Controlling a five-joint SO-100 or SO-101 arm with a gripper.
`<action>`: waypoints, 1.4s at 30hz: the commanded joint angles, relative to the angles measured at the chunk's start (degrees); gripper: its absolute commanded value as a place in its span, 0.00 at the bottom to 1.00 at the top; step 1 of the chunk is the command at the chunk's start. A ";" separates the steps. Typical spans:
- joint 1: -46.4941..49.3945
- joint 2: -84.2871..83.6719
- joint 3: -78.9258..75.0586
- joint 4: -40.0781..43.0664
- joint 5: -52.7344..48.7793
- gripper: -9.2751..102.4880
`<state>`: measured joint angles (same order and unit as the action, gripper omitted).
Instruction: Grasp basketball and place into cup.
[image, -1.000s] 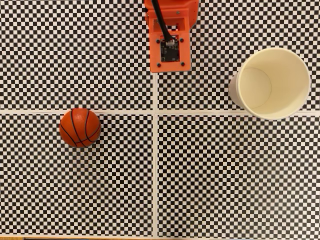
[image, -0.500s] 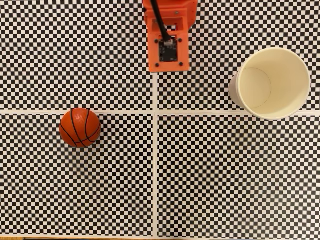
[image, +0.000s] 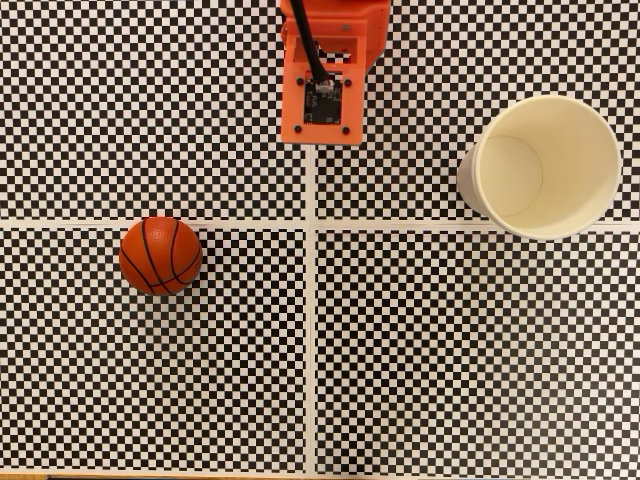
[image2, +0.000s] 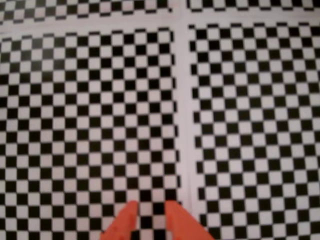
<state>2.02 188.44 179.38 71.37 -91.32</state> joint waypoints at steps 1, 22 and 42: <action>1.14 0.09 -1.93 1.14 0.09 0.08; 1.41 0.00 -17.05 -0.35 4.92 0.08; 0.88 -18.81 -39.55 -8.79 7.56 0.08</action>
<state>3.16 172.35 145.11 64.78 -84.46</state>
